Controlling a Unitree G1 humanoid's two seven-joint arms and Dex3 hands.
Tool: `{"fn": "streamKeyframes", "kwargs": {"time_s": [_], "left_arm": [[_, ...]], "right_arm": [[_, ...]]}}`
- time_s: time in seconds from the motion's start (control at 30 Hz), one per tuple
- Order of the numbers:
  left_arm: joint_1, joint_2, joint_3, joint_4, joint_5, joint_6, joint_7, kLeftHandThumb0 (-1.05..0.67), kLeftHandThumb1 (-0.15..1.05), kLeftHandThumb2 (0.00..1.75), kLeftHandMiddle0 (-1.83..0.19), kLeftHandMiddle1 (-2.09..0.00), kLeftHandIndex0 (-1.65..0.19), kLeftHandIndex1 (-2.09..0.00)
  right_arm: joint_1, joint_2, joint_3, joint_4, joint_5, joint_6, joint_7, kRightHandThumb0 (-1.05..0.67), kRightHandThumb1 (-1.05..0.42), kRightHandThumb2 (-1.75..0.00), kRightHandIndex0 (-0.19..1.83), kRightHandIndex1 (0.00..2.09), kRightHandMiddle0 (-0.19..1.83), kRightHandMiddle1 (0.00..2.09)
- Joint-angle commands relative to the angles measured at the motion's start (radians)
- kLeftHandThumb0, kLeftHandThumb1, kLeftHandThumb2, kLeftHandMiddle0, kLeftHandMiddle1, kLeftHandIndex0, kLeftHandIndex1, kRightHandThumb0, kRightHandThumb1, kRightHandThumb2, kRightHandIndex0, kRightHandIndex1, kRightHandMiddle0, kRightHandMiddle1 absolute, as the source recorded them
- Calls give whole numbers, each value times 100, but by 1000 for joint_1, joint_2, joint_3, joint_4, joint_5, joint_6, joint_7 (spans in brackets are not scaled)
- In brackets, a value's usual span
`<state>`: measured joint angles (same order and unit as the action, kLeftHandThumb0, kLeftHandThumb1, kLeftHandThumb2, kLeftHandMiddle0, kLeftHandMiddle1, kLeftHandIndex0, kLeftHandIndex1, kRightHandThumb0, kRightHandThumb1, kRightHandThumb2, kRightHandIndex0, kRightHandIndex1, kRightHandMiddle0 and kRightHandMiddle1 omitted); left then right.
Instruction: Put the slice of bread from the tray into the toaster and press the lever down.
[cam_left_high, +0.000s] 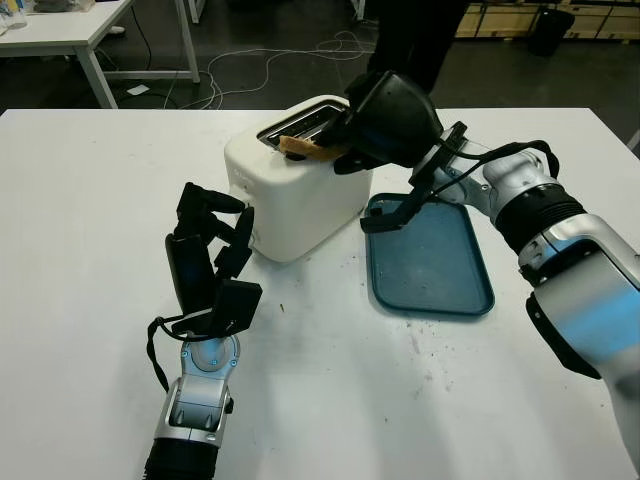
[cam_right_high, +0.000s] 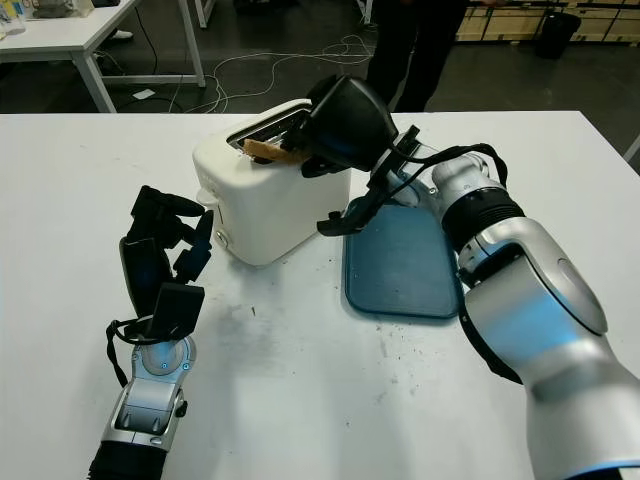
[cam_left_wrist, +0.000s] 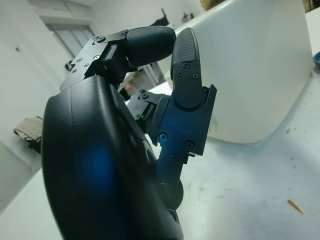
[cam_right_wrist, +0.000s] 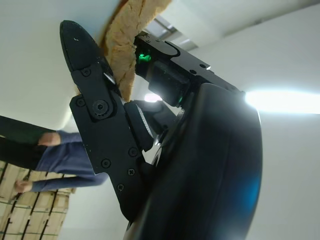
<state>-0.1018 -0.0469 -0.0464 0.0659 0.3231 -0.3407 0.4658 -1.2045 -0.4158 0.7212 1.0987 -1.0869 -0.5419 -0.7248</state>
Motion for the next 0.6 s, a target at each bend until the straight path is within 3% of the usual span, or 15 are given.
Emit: {"fn": "streamKeyframes", "kwargs": {"time_s": [0.0,0.1,0.23,0.33,0.57], "left_arm": [[8,-24,-2,-3,1,1,7,-40,92,37,-78,-175,-39,-171],[9,-22,-3,-4,3,1,6,-40,92,38,-76,-175,-39,-171],[8,-21,-4,-3,4,1,4,-39,92,38,-76,-175,-39,-171],[6,-22,-4,0,5,4,6,-40,92,38,-76,-175,-40,-172],[9,-23,-7,-1,10,9,6,-41,92,37,-77,-175,-40,-171]], "right_arm": [[-13,18,17,13,-14,35,-26,-69,-84,-1,93,152,135,11],[-16,35,17,37,-13,42,-138,-64,-90,-2,103,168,112,92],[-38,56,8,89,0,39,-239,-64,-92,-33,115,174,96,148],[-64,68,-10,127,24,21,-261,-61,-92,-40,117,175,87,169],[-144,76,-28,167,46,49,-259,-60,-92,-43,117,175,83,174]]}}
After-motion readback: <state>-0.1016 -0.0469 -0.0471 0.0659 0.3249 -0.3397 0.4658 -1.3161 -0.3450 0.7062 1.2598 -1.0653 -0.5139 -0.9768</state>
